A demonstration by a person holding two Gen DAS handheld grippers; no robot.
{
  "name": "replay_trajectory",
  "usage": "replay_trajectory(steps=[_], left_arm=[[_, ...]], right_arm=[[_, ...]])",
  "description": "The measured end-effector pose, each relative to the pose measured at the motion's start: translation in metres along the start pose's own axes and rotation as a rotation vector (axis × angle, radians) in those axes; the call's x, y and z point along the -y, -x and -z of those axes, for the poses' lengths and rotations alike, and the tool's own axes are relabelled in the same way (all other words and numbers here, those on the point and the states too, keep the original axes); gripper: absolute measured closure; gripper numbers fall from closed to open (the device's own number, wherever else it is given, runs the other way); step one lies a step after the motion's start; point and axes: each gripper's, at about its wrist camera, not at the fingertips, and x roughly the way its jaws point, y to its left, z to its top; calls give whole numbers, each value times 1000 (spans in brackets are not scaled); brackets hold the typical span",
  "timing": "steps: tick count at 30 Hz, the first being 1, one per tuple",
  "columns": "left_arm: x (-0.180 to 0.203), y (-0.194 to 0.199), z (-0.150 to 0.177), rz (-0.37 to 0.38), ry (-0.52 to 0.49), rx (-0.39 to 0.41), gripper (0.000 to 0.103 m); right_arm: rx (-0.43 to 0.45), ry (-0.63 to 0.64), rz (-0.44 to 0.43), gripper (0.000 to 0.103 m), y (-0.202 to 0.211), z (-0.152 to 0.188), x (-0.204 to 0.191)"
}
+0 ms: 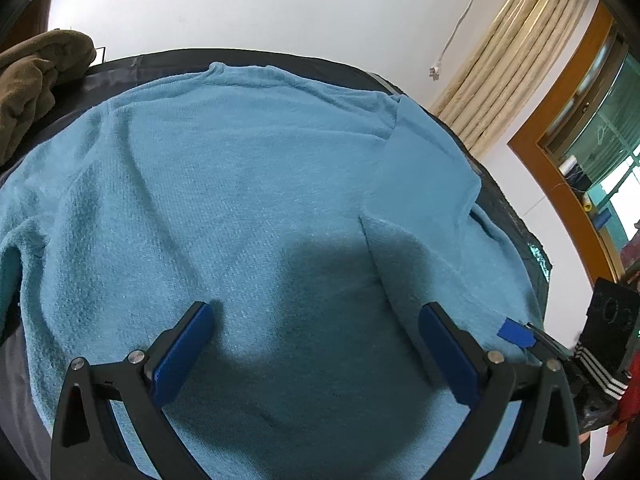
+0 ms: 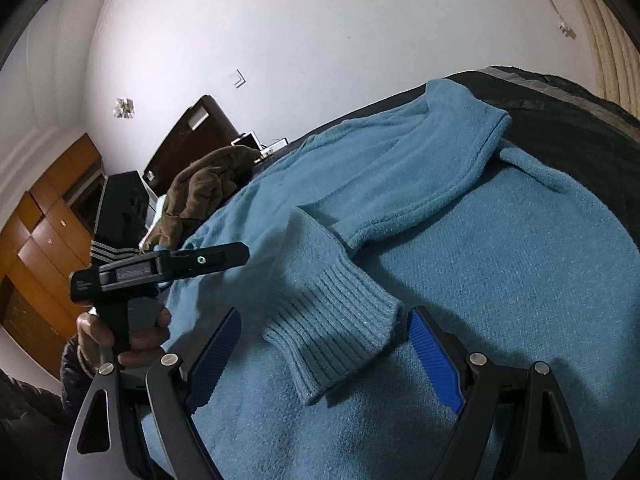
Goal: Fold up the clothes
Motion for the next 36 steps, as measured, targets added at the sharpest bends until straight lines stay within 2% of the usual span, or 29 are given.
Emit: replay_trajectory(steps=[9, 14, 15, 20, 24, 27, 32, 36], left_arm=[[1, 21, -1, -21, 2, 38, 0], [-9, 21, 3, -28, 31, 28, 0], [-10, 20, 4, -28, 34, 25, 0], [-7, 13, 6, -25, 15, 5, 0], [-4, 17, 12, -33, -7, 8, 0], [-5, 23, 19, -21, -12, 12, 0], [-4, 31, 28, -12, -25, 10, 0], [-2, 34, 30, -30, -42, 10, 0]], right_arm=[[-12, 16, 30, 16, -2, -1, -5], [-23, 35, 84, 16, -9, -2, -10], [-23, 33, 72, 16, -9, -3, -11], [1, -4, -121, 16, -3, -10, -21], [69, -33, -322, 16, 8, -30, -29], [80, -70, -397, 16, 6, -34, -24], [56, -217, -439, 16, -9, -19, 7], [92, -283, -346, 16, -8, -12, 25]])
